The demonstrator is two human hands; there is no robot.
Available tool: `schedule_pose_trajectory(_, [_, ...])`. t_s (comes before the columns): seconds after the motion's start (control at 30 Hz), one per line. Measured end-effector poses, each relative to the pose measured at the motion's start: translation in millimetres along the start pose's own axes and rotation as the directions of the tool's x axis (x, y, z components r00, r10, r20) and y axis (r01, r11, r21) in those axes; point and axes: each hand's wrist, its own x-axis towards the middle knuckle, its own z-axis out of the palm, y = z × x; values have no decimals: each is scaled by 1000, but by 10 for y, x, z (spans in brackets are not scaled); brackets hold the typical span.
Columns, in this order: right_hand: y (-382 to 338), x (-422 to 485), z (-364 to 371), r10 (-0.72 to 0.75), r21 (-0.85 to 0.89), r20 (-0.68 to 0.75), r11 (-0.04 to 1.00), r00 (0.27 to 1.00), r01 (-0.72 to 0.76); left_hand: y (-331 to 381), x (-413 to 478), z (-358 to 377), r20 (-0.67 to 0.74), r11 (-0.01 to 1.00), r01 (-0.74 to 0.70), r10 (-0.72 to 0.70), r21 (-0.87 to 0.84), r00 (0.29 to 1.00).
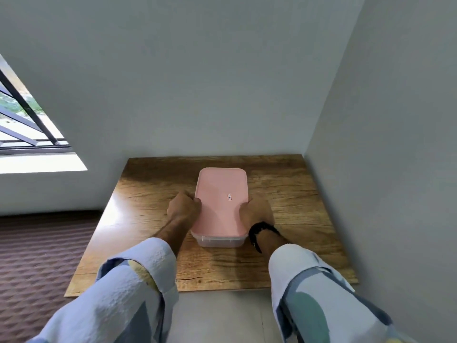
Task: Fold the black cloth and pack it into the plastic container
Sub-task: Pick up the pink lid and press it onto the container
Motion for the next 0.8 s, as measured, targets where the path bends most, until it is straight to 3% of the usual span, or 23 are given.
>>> schedule_pose_trajectory(0.1, [6,45,20,-16,-15,-11,1000,1000,15,23,-13,27,8,999,10,-10,31,1000])
schedule_pose_trajectory(0.47, [142,-98,220,-61,-44,-5,997,998,61,-114,-206,260,-91,987,-156,159,38,983])
schedule_pose_trajectory(0.63, [-6,89,143,-50,-128,51,990,997,56,-113,-3,200,-6,919,-270,284,287,959])
schedule_pose_trajectory(0.8, [-241,472,118,-258,-222,94,936,962,273,-1,275,133,-47,918,-279,303,281,952])
